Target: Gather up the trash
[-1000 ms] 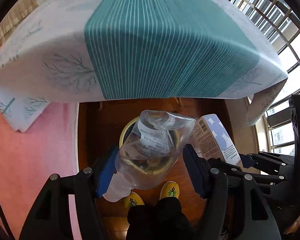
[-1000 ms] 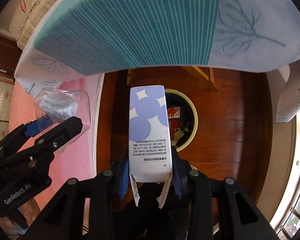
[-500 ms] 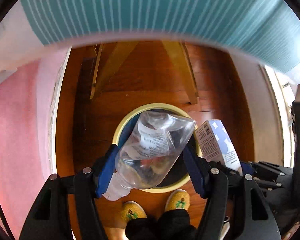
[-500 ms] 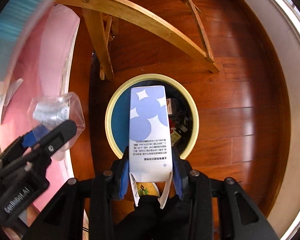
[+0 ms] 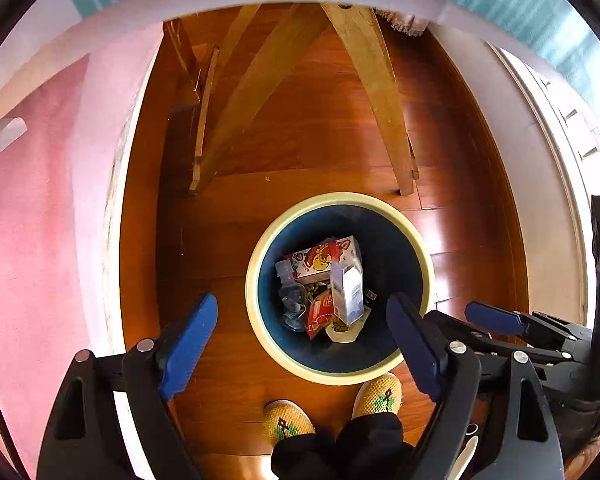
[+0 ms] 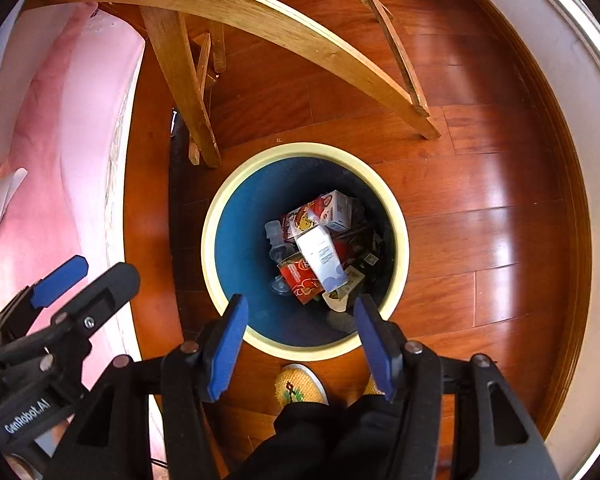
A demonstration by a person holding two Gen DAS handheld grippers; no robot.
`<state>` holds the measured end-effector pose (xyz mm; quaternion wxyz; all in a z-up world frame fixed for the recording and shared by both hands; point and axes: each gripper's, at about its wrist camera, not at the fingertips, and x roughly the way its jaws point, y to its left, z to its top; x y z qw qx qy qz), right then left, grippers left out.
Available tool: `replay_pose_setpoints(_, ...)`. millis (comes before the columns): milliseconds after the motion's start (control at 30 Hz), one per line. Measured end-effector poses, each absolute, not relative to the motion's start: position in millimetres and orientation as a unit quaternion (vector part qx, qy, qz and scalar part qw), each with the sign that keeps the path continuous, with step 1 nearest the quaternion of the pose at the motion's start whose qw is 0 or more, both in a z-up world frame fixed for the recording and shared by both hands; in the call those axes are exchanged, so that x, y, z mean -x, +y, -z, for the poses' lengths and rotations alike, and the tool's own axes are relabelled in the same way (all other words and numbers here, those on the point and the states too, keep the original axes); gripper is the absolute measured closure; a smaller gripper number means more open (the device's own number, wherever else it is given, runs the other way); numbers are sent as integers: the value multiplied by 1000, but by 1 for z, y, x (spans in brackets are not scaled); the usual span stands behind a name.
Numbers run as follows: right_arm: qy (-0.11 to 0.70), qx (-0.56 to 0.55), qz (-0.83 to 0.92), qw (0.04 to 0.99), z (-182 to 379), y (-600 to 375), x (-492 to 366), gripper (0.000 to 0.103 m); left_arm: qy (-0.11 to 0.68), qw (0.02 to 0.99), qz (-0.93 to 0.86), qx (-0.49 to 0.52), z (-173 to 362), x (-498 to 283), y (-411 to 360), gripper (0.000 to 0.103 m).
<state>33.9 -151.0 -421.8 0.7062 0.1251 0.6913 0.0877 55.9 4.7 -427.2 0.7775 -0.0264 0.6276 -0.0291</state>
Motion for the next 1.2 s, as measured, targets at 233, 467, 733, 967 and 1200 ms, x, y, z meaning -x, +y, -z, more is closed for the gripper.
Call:
replay_pose_setpoints(233, 687, -116, -81, 713, 408, -150, -34, 47, 627, 778, 28, 21, 413, -55, 6, 18)
replay_pose_setpoints(467, 676, -102, -70, 726, 375, -149, -32, 47, 629, 777, 18, 16, 380, -53, 6, 17)
replay_pose_setpoints(733, 659, -98, -61, 743, 309, -153, -27, 47, 622, 783, 15, 5, 312, -52, 3, 18)
replay_pose_setpoints(967, 632, -86, -71, 767, 225, -156, -23, 47, 599, 800, 16, 5, 225, -49, 1, 18)
replay_pose_setpoints(1200, 607, -82, -71, 788, 142, -160, -28, 47, 564, 826, 16, 9, 134, -49, 2, 18)
